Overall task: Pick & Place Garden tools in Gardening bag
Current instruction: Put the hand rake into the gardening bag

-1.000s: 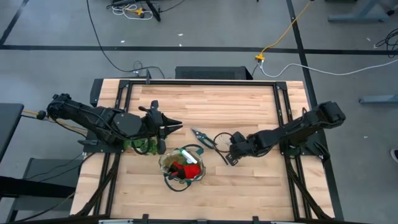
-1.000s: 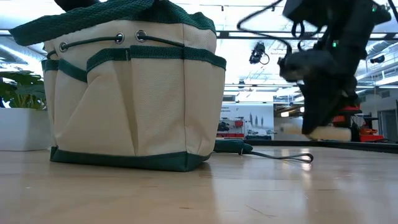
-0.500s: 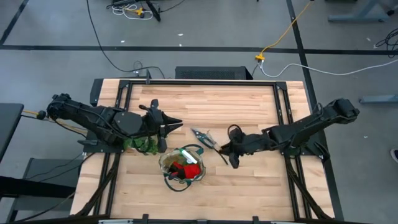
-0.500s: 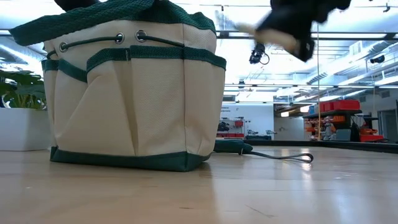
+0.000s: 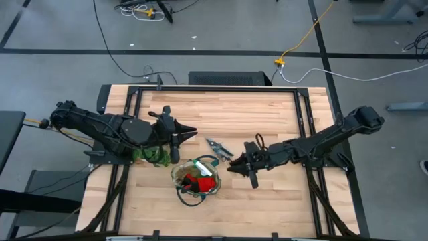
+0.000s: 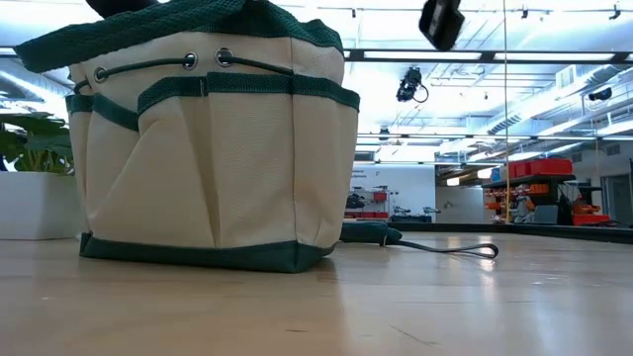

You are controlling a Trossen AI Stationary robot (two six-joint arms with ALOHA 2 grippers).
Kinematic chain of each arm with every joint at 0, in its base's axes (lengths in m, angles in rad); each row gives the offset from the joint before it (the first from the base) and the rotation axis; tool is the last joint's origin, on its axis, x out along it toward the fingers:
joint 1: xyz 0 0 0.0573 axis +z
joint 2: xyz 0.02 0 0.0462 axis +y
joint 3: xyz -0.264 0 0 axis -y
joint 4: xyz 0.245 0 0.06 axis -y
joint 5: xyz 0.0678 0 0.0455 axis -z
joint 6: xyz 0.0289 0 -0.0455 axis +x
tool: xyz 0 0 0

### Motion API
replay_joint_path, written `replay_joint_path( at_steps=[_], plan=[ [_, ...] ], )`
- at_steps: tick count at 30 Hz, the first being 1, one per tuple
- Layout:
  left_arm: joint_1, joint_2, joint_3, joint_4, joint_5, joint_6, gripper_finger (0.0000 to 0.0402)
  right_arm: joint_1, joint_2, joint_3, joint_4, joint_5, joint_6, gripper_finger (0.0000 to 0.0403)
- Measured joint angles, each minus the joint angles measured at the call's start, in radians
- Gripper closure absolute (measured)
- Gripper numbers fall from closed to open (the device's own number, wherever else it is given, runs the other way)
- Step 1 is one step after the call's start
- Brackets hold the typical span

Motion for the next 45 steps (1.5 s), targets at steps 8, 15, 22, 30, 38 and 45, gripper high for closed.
replay_joint_path(
  at_steps=[8, 15, 22, 30, 38, 45],
  plan=[
    [0.000, 0.000, 0.000, 0.003, 0.000, 0.000, 0.0346, 0.001, 0.168, 0.009, 0.265, -0.088, -0.036, 0.0357],
    [0.000, 0.000, 0.000, 0.003, 0.000, -0.001, 0.0346, 0.008, 0.324, 0.157, 0.277, -0.095, -0.129, 0.0357],
    [0.000, 0.000, 0.000, 0.004, 0.000, -0.001, 0.0346, 0.006, 0.437, 0.248, 0.254, -0.104, -0.190, 0.0357],
    [0.000, 0.000, 0.000, 0.007, 0.000, -0.001, 0.0346, -0.011, 0.517, 0.267, 0.310, -0.066, -0.189, 0.0357],
    [0.000, 0.000, 0.000, 0.008, 0.001, -0.001, 0.0346, -0.030, 0.557, 0.268, 0.335, -0.065, -0.193, 0.0357],
    [0.000, 0.000, 0.000, 0.007, 0.001, -0.001, 0.0346, -0.028, 0.563, 0.268, 0.360, -0.058, -0.211, 0.0357]
  ],
)
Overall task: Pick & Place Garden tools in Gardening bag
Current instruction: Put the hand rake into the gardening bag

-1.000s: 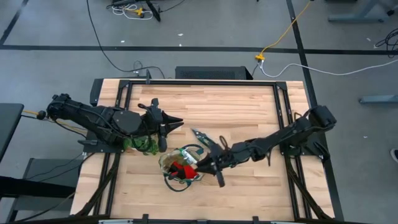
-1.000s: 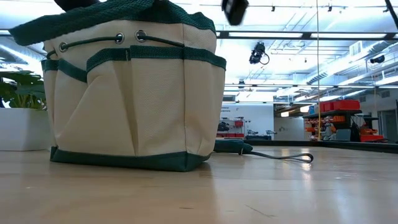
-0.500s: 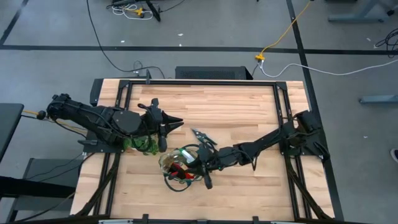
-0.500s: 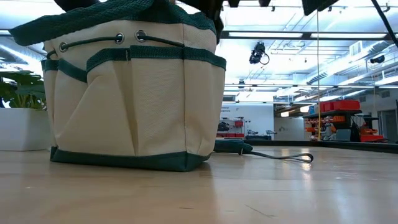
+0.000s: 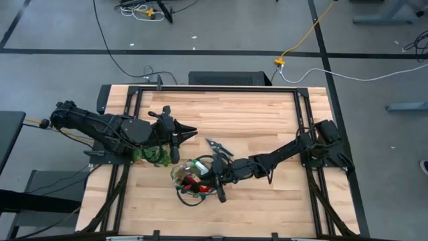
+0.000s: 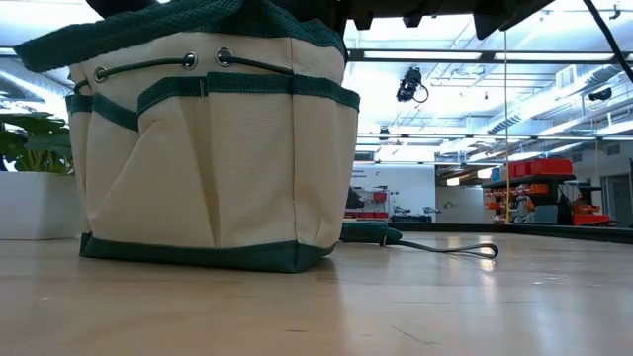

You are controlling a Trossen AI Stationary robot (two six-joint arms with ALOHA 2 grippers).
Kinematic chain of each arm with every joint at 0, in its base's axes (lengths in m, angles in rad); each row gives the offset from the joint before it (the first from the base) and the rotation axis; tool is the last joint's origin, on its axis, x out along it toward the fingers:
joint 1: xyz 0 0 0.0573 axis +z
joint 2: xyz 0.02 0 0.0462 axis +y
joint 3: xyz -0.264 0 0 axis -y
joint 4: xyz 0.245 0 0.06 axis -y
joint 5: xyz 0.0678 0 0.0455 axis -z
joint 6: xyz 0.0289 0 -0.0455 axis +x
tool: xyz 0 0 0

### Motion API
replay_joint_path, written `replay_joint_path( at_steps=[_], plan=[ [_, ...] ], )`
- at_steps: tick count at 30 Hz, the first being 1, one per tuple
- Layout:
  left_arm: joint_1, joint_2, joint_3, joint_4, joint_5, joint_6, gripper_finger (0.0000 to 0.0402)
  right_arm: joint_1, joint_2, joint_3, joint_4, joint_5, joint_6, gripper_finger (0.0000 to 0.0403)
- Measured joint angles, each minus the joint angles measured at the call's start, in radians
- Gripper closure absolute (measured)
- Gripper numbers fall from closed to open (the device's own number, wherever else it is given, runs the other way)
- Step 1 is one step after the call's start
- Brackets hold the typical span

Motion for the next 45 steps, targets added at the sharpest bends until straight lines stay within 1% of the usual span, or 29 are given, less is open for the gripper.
replay_joint_path(
  at_steps=[3, 20, 27, 29, 31, 33, 37, 43, 45],
  plan=[
    [0.000, 0.000, 0.000, 0.000, 0.000, 0.000, 0.0346, -0.001, 0.000, 0.000, -0.001, 0.017, -0.012, 0.0357],
    [0.000, 0.000, 0.000, 0.000, 0.000, -0.002, 0.0346, -0.010, 0.000, 0.000, -0.004, 0.010, -0.005, 0.0358],
    [0.000, 0.000, 0.000, 0.001, -0.001, 0.000, 0.0346, -0.037, 0.012, 0.092, -0.135, 0.011, -0.054, 0.0358],
    [0.000, 0.000, 0.000, 0.001, -0.001, 0.000, 0.0346, -0.036, 0.011, 0.118, -0.170, 0.041, -0.081, 0.0358],
    [0.000, 0.000, 0.000, 0.001, -0.001, 0.003, 0.0346, -0.035, 0.010, 0.126, -0.194, 0.053, -0.098, 0.0358],
    [0.000, 0.000, 0.000, 0.001, 0.000, 0.009, 0.0346, -0.038, 0.013, 0.126, -0.200, 0.040, -0.097, 0.0358],
    [0.000, 0.000, 0.000, 0.002, -0.001, 0.010, 0.0346, -0.048, 0.049, 0.127, -0.189, 0.049, -0.079, 0.0353],
    [0.000, 0.000, 0.000, 0.001, 0.000, 0.010, 0.0346, -0.060, 0.116, 0.128, -0.069, 0.022, -0.050, 0.0347],
    [0.000, 0.000, 0.000, 0.001, 0.000, 0.009, 0.0346, -0.061, 0.119, 0.128, -0.065, 0.016, -0.050, 0.0338]
  ],
)
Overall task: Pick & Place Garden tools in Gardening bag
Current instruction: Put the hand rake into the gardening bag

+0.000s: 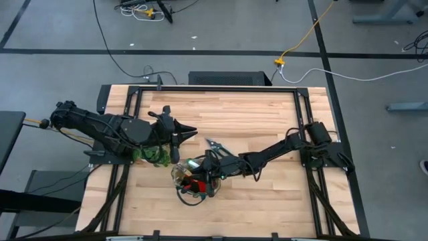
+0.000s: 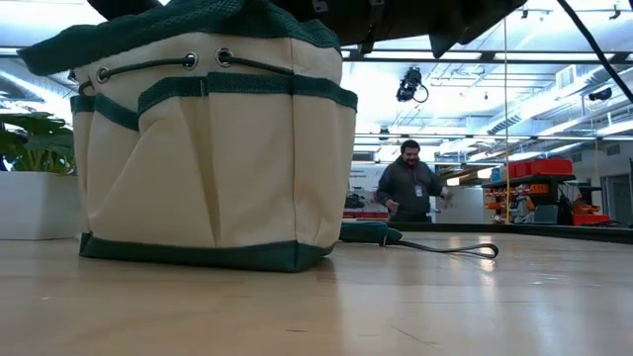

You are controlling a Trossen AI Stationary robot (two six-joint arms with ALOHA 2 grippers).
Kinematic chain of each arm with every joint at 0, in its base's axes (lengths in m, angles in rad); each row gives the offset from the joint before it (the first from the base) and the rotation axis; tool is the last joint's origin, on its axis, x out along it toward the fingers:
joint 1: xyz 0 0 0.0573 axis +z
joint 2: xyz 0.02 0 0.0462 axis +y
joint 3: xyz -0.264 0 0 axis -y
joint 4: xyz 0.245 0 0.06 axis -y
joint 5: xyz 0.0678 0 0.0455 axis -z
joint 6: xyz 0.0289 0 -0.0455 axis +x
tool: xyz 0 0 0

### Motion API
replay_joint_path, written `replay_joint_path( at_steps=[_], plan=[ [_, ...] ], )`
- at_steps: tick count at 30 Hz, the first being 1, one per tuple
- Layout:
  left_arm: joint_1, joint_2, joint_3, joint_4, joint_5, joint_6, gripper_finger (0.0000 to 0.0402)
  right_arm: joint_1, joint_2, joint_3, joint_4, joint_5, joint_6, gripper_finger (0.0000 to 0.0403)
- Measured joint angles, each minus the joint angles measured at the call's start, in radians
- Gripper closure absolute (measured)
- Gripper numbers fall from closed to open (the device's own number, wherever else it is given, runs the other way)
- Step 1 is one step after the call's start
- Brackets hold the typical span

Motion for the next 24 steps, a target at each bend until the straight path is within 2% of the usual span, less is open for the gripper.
replay_joint_path(
  at_steps=[6, 11, 24],
  plan=[
    [0.000, 0.000, 0.000, -0.001, 0.000, -0.001, 0.0346, 0.001, -0.003, 0.000, -0.001, 0.000, -0.013, 0.0298],
    [0.000, 0.000, 0.000, -0.002, 0.000, -0.001, 0.0346, 0.001, -0.004, 0.000, -0.007, 0.001, -0.015, 0.0281],
    [0.000, 0.000, 0.000, -0.004, 0.000, -0.001, 0.0346, 0.009, -0.010, 0.001, -0.062, 0.003, -0.002, 0.0298]
  ],
)
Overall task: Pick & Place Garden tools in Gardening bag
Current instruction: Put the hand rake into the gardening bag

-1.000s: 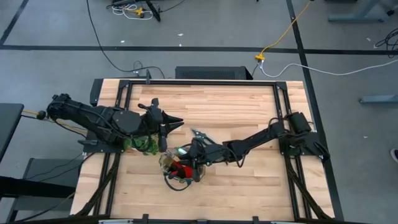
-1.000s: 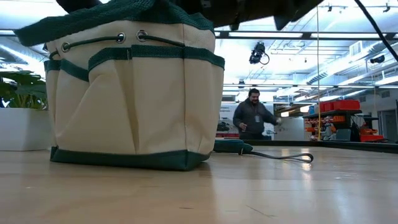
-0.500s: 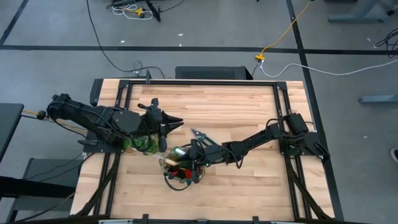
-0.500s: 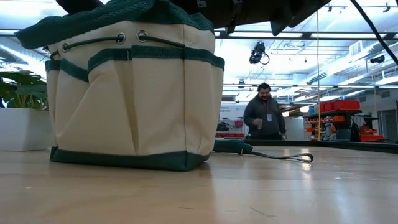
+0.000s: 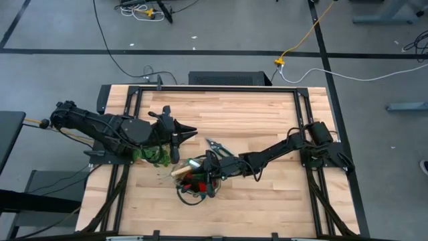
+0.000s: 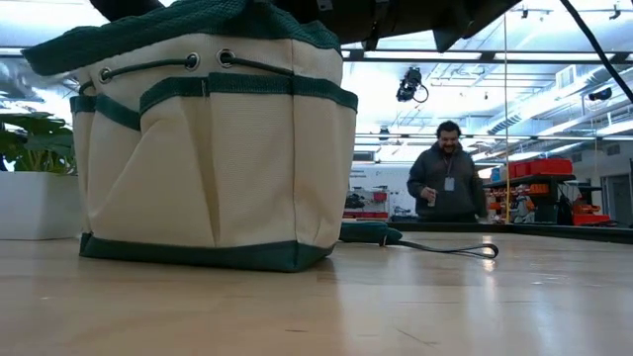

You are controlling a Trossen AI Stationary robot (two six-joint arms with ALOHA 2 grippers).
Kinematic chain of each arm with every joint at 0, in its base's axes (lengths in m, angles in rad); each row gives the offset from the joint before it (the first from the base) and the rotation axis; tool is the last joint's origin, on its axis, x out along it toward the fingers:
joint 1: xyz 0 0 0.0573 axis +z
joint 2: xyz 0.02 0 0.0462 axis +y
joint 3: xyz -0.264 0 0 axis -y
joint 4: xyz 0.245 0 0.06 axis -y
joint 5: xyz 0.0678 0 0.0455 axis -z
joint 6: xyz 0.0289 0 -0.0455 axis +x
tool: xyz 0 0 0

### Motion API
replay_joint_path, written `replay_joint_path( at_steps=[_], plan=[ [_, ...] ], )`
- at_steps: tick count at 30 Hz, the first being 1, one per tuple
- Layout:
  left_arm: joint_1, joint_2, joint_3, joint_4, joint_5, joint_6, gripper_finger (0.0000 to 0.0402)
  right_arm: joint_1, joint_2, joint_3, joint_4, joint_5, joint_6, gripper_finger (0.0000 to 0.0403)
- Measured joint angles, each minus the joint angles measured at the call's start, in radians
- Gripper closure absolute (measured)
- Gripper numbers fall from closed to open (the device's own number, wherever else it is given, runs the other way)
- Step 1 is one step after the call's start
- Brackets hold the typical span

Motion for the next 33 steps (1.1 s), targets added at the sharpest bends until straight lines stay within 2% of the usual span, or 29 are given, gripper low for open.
replay_joint_path(
  at_steps=[7, 11, 15, 19, 23, 28, 30, 33],
  plan=[
    [0.000, 0.000, 0.000, -0.001, 0.000, 0.000, 0.0346, 0.033, -0.033, -0.002, -0.096, 0.079, -0.013, 0.0319],
    [0.000, 0.000, 0.000, -0.046, 0.046, -0.045, 0.0346, 0.039, -0.055, -0.004, -0.138, 0.037, -0.009, 0.0331],
    [-0.003, 0.000, 0.000, -0.183, 0.132, -0.111, 0.0346, 0.062, -0.102, -0.008, -0.175, 0.040, -0.043, 0.0342],
    [-0.015, 0.000, 0.000, -0.318, 0.140, -0.144, 0.0346, 0.083, -0.176, -0.004, -0.252, 0.095, -0.081, 0.0351],
    [-0.035, 0.000, 0.000, -0.367, 0.160, -0.164, 0.0346, 0.099, -0.212, -0.005, -0.395, 0.156, -0.078, 0.0353],
    [-0.066, 0.000, 0.000, -0.442, 0.274, -0.173, 0.0346, 0.116, -0.240, -0.005, -0.499, 0.164, -0.057, 0.0353],
    [-0.082, 0.000, 0.000, -0.531, 0.305, -0.227, 0.0346, 0.122, -0.240, -0.005, -0.514, 0.163, -0.041, 0.0353],
    [-0.107, 0.004, 0.000, -0.738, 0.325, -0.386, 0.0346, 0.135, -0.241, -0.005, -0.524, 0.156, -0.036, 0.0353]
  ],
)
